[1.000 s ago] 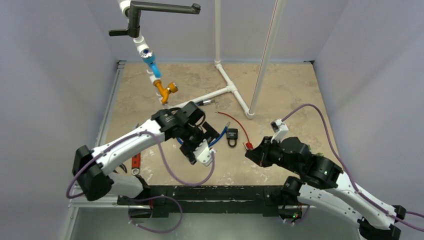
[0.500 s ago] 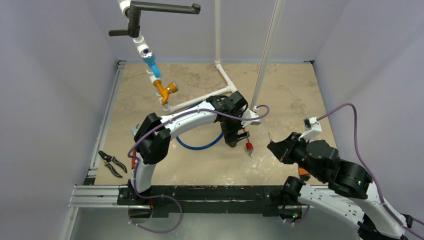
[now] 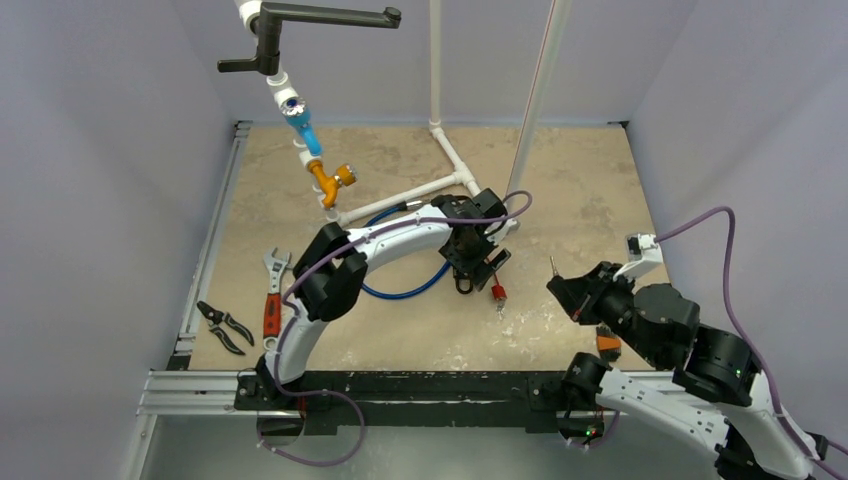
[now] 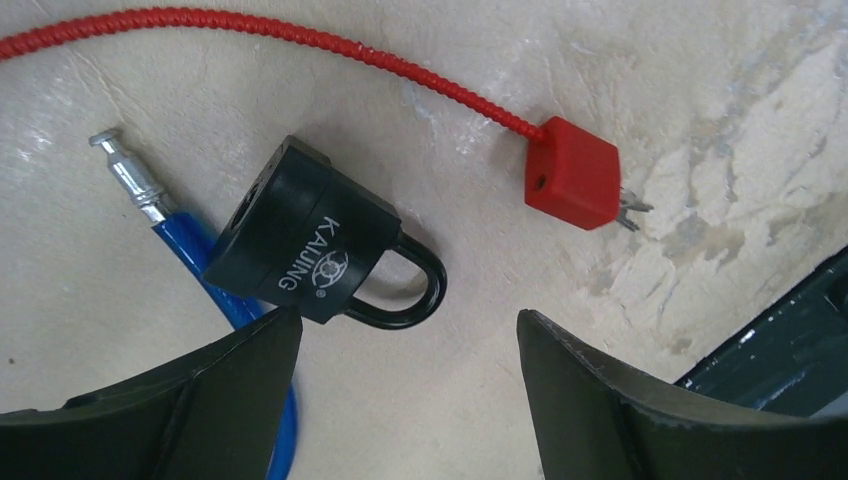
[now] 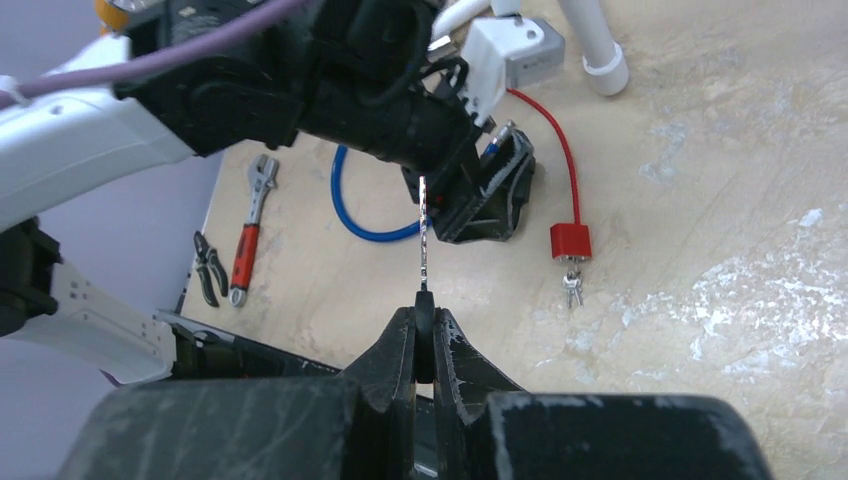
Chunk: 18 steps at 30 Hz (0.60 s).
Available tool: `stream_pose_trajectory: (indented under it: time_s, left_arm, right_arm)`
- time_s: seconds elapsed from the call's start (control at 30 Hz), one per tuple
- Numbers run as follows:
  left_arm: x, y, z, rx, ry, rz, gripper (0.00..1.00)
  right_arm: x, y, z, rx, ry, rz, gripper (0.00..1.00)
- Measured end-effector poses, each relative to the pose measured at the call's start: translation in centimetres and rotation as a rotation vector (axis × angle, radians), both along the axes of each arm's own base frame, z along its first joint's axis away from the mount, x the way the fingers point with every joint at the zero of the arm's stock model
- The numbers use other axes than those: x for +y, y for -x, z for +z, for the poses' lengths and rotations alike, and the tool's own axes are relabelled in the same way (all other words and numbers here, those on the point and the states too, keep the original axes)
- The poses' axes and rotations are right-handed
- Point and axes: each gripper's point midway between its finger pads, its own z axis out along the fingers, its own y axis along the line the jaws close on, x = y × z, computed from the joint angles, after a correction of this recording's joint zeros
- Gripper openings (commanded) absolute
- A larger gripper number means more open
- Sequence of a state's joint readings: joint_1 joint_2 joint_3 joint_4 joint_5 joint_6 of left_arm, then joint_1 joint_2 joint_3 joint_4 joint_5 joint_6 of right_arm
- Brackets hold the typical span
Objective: Unlock with the key
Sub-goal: Pick up the lock from the center of the board.
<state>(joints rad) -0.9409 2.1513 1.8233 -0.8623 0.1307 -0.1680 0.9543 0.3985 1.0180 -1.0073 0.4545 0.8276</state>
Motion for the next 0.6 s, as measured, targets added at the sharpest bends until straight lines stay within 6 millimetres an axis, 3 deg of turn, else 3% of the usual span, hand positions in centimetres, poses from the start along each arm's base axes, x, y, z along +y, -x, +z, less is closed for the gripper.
stream_pose_trajectory:
  time_s: [0.13, 0.6]
  left_arm:
    - [0.3, -0.3, -1.9, 0.029, -0.028, 0.047, 0.77]
    - [0.5, -2.0, -2.9, -0.008, 0.016, 0.12, 0.75]
  right_arm:
    - [0.0, -0.1, 1.3, -0.044, -0.013, 0.013, 0.0]
    - [3.0, -0.7, 2.8, -0.089, -0.021, 0.109, 0.0]
